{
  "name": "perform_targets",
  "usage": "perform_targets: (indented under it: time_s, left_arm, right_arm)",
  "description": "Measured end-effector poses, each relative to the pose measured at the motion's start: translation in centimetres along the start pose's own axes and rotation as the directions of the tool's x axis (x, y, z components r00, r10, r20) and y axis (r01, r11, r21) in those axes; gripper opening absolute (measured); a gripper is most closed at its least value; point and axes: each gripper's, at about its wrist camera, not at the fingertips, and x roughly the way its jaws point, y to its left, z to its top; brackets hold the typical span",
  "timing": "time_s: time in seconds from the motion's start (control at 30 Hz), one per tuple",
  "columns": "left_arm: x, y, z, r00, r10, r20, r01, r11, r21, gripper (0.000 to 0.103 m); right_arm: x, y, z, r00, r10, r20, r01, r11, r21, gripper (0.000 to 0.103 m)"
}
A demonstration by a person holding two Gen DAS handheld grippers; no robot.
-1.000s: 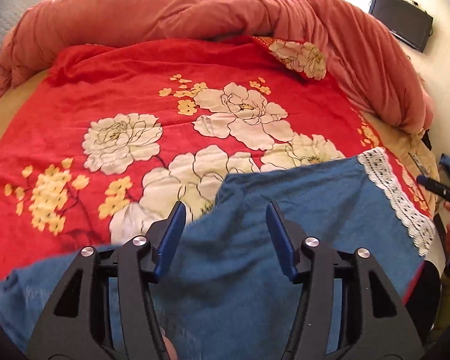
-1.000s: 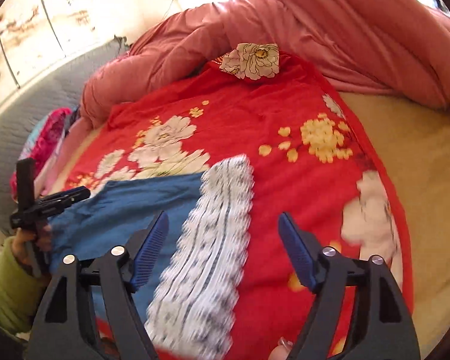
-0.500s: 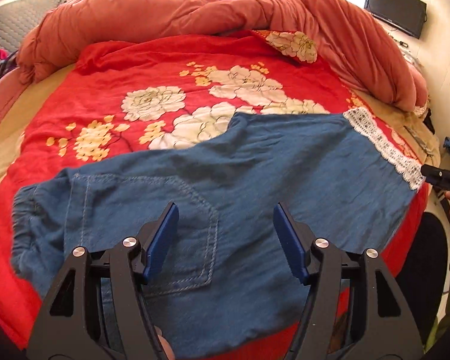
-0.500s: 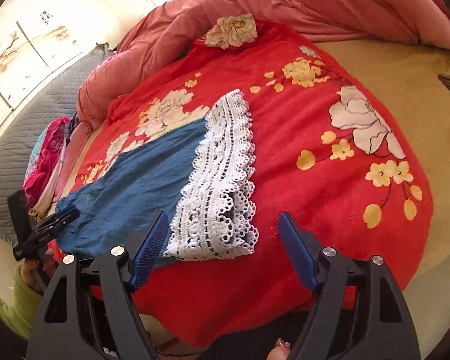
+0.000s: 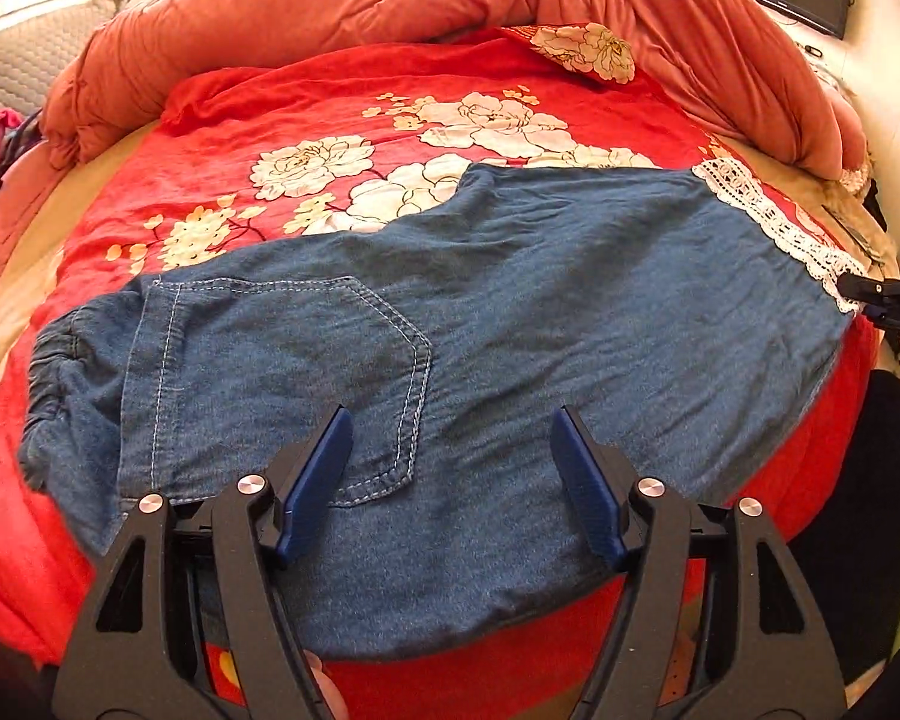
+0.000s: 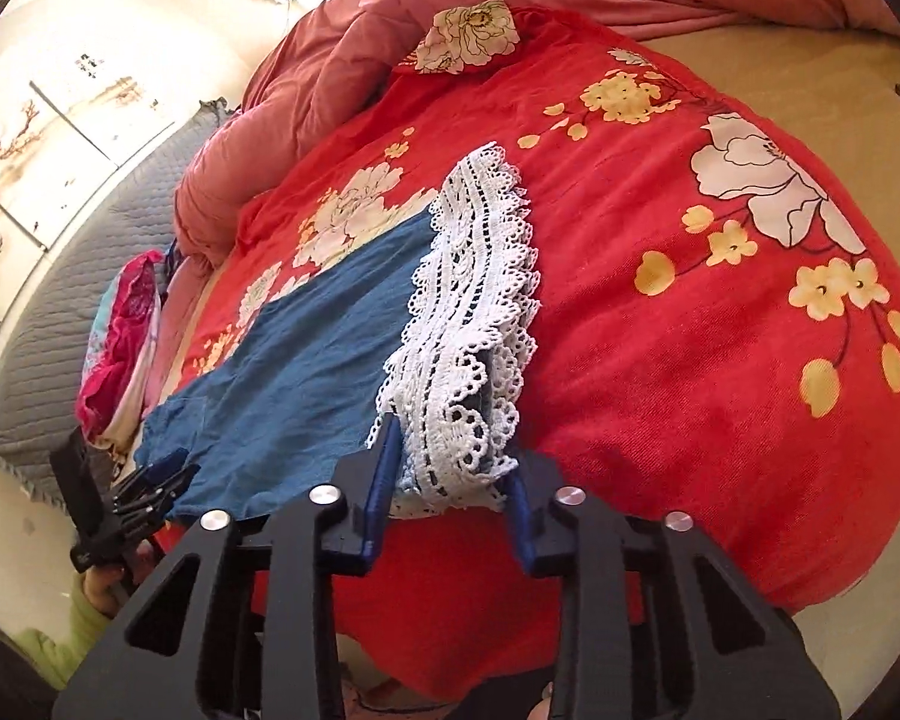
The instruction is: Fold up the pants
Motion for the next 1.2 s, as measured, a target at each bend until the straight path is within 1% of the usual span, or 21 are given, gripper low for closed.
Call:
perform_targets:
  time_s: [0.03, 0.07, 0.27, 0.33, 0.37, 0.43, 0.5, 0.53, 0.63, 0.7, 0.73, 0.77, 0.8, 0.9, 0.97, 1.0, 1.03, 1.07, 1.1, 1.17, 1.2]
  left_arm:
    - [-0.1, 0.0, -0.1, 1.000, 0.002, -0.002, -0.002, 1.000, 0.000, 0.062]
    - [-0.2, 0.0, -0.2, 1.000, 0.002, -0.002, -0.002, 1.000, 0.001, 0.062]
    - [-1.1, 0.0, -1.0, 1.000, 0.006, -0.021, -0.005, 1.000, 0.022, 0.062]
    - [-1.3, 0.1, -1.7, 1.000, 0.006, -0.025, -0.006, 1.000, 0.026, 0.062]
    - [-1.4, 0.1, -2.0, 1.000, 0.008, -0.027, -0.007, 1.000, 0.030, 0.062]
    - [-1.4, 0.1, -2.5, 1.000, 0.011, -0.029, -0.010, 0.999, 0.034, 0.062]
    - [-1.4, 0.0, -2.7, 0.999, 0.013, -0.030, -0.012, 0.999, 0.037, 0.062]
    - [-1.4, 0.0, -2.7, 0.999, 0.014, -0.032, -0.012, 0.999, 0.039, 0.062]
    - [-1.4, 0.0, -2.7, 0.999, 0.011, -0.035, -0.010, 0.999, 0.041, 0.062]
    - [-1.4, 0.0, -2.7, 0.999, 0.008, -0.034, -0.007, 0.999, 0.037, 0.062]
    - [-1.5, 0.0, -2.8, 0.999, 0.007, -0.033, -0.006, 0.999, 0.034, 0.062]
    - [-1.6, 0.0, -2.8, 0.999, 0.007, -0.032, -0.006, 1.000, 0.030, 0.062]
    - [-1.7, 0.0, -2.7, 0.999, 0.005, -0.033, -0.004, 1.000, 0.027, 0.062]
    - [-2.1, 0.0, -2.7, 0.999, -0.008, -0.036, 0.009, 1.000, 0.014, 0.062]
    - [-3.1, 0.0, -2.5, 0.999, -0.031, -0.026, 0.031, 1.000, 0.003, 0.062]
    - [-3.7, 0.0, -2.3, 0.999, -0.046, -0.013, 0.046, 0.999, -0.002, 0.062]
    - [-4.4, 0.0, -2.0, 0.998, -0.058, 0.007, 0.058, 0.998, -0.006, 0.062]
    - [-4.9, -0.1, -1.7, 0.998, -0.058, 0.023, 0.058, 0.998, -0.005, 0.063]
    - [-5.4, -0.2, -1.4, 0.998, -0.055, 0.038, 0.056, 0.998, -0.003, 0.063]
    - [-6.1, -0.4, -0.5, 0.996, -0.058, 0.062, 0.058, 0.998, 0.000, 0.065]
    - [-6.2, -0.5, -0.2, 0.996, -0.060, 0.070, 0.060, 0.998, 0.002, 0.065]
  right_arm:
    - [-0.3, 0.2, -0.1, 1.000, 0.012, 0.011, -0.012, 1.000, -0.008, 0.020]
    - [-0.5, 0.4, -0.1, 1.000, 0.014, 0.020, -0.013, 1.000, -0.017, 0.015]
    - [-3.0, 1.9, 0.3, 0.997, -0.001, 0.081, 0.010, 0.994, -0.109, 0.013]
    - [-3.1, 1.6, 0.3, 0.998, -0.024, 0.066, 0.031, 0.993, -0.114, 0.013]
    - [-2.8, 1.4, 0.0, 0.998, -0.044, 0.045, 0.050, 0.992, -0.119, 0.013]
    - [-1.4, 0.8, -0.7, 0.994, -0.106, -0.007, 0.105, 0.987, -0.123, 0.013]
    - [-0.7, 0.2, -1.2, 0.991, -0.128, -0.024, 0.125, 0.986, -0.111, 0.015]
    - [-0.6, 0.0, -1.4, 0.992, -0.126, -0.023, 0.123, 0.987, -0.101, 0.016]
    - [-0.7, -0.1, -1.6, 0.989, -0.146, -0.019, 0.143, 0.985, -0.092, 0.020]
    - [-0.9, 0.3, -1.8, 0.984, -0.179, -0.016, 0.176, 0.977, -0.117, 0.027]
    - [-1.0, 0.4, -1.8, 0.982, -0.188, -0.013, 0.185, 0.975, -0.120, 0.029]
    - [-1.3, 0.5, -2.0, 0.981, -0.196, -0.006, 0.194, 0.974, -0.117, 0.033]
    - [-1.9, 0.7, -2.1, 0.977, -0.214, 0.009, 0.213, 0.970, -0.121, 0.038]
    - [-3.7, 1.5, -2.4, 0.958, -0.277, 0.079, 0.286, 0.946, -0.151, 0.043]
    - [-4.9, 2.3, -2.5, 0.953, -0.278, 0.124, 0.296, 0.940, -0.167, 0.045]
    - [-5.5, 2.9, -2.6, 0.948, -0.281, 0.148, 0.305, 0.935, -0.182, 0.052]
    - [-5.9, 3.6, -2.6, 0.943, -0.285, 0.172, 0.317, 0.927, -0.200, 0.055]
    - [-6.2, 4.2, -2.6, 0.939, -0.288, 0.189, 0.326, 0.920, -0.217, 0.058]
    - [-6.3, 4.6, -2.6, 0.937, -0.287, 0.199, 0.330, 0.916, -0.229, 0.058]
    - [-6.1, 6.1, -2.6, 0.939, -0.271, 0.211, 0.321, 0.909, -0.265, 0.058]
    - [-5.9, 6.8, -2.6, 0.943, -0.257, 0.213, 0.311, 0.908, -0.282, 0.062]
